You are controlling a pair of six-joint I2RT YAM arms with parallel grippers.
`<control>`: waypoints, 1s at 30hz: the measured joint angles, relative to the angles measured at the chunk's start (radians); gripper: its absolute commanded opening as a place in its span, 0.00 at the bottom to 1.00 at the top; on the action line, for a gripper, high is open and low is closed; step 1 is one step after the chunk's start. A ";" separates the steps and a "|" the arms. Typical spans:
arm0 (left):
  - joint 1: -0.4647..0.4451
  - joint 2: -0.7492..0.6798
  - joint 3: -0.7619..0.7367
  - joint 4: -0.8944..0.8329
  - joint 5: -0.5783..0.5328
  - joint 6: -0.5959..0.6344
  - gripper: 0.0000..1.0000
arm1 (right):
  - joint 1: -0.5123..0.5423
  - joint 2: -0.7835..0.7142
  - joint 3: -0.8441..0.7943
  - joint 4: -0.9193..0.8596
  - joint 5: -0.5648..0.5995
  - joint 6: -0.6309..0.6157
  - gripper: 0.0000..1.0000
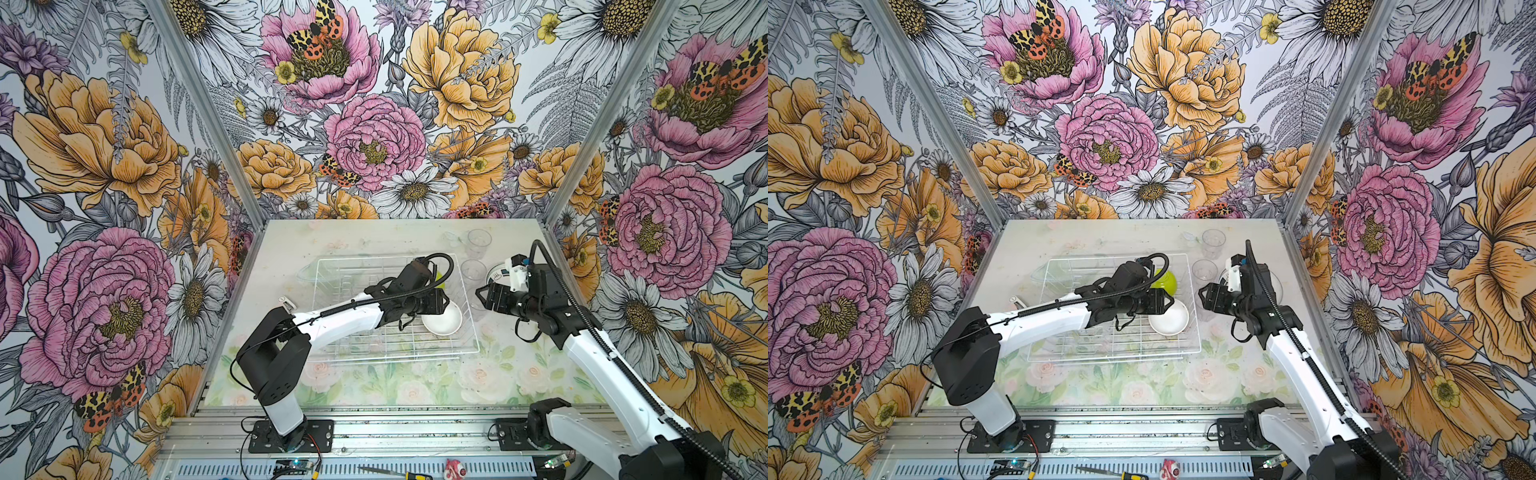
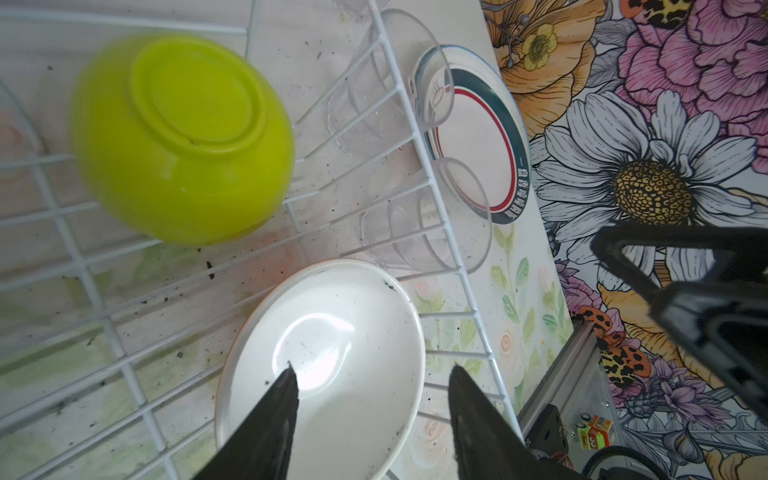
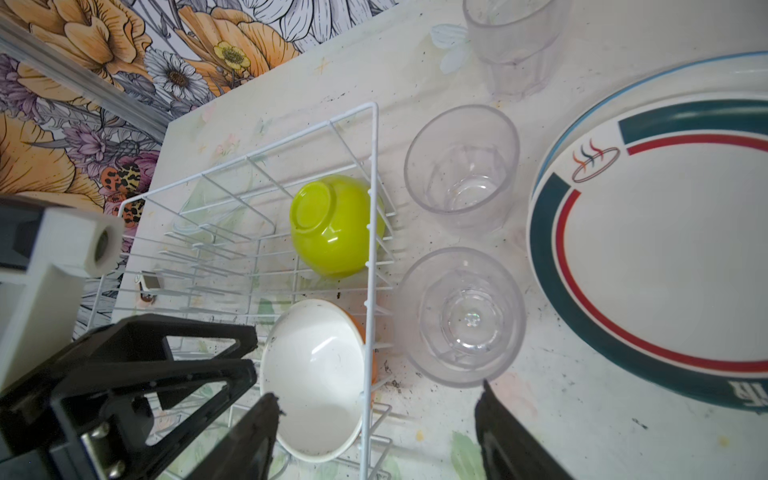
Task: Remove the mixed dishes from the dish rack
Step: 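Lift and tilt the orange bowl with the left gripper while the right approaches, then close the right gripper on the orange bowl rim while the left releases and draws back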
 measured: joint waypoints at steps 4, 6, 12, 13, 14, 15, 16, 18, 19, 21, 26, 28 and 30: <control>0.022 -0.107 -0.046 -0.004 -0.030 0.020 0.84 | 0.124 0.053 0.046 -0.016 0.021 -0.024 0.71; 0.042 -0.169 -0.075 -0.014 -0.049 0.033 0.90 | 0.179 0.108 0.087 -0.019 0.031 -0.031 0.71; 0.125 -0.351 -0.179 -0.033 -0.116 0.068 0.99 | 0.277 0.278 0.166 -0.037 0.066 -0.038 0.69; 0.143 -0.384 -0.200 -0.036 -0.125 0.071 0.99 | 0.289 0.305 0.177 -0.042 0.068 -0.037 0.69; 0.161 -0.418 -0.219 -0.041 -0.135 0.075 0.99 | 0.302 0.328 0.188 -0.048 0.069 -0.037 0.69; 0.175 -0.442 -0.232 -0.042 -0.140 0.078 0.98 | 0.311 0.347 0.199 -0.053 0.073 -0.036 0.69; 0.192 -0.469 -0.247 -0.042 -0.145 0.079 0.99 | 0.325 0.366 0.211 -0.057 0.075 -0.034 0.69; 0.222 -0.509 -0.269 -0.041 -0.149 0.082 0.99 | 0.355 0.398 0.236 -0.065 0.076 -0.029 0.68; 0.238 -0.525 -0.279 -0.041 -0.149 0.084 0.99 | 0.371 0.415 0.249 -0.068 0.075 -0.026 0.68; 0.260 -0.543 -0.291 -0.041 -0.149 0.090 0.99 | 0.397 0.443 0.269 -0.072 0.076 -0.022 0.67; 0.283 -0.560 -0.321 -0.040 -0.149 0.101 0.99 | 0.455 0.496 0.285 -0.088 0.094 -0.003 0.65; 0.287 -0.565 -0.332 -0.038 -0.148 0.105 0.99 | 0.473 0.517 0.289 -0.097 0.112 0.002 0.60; 0.287 -0.568 -0.341 -0.032 -0.148 0.105 0.99 | 0.487 0.534 0.294 -0.109 0.130 0.011 0.58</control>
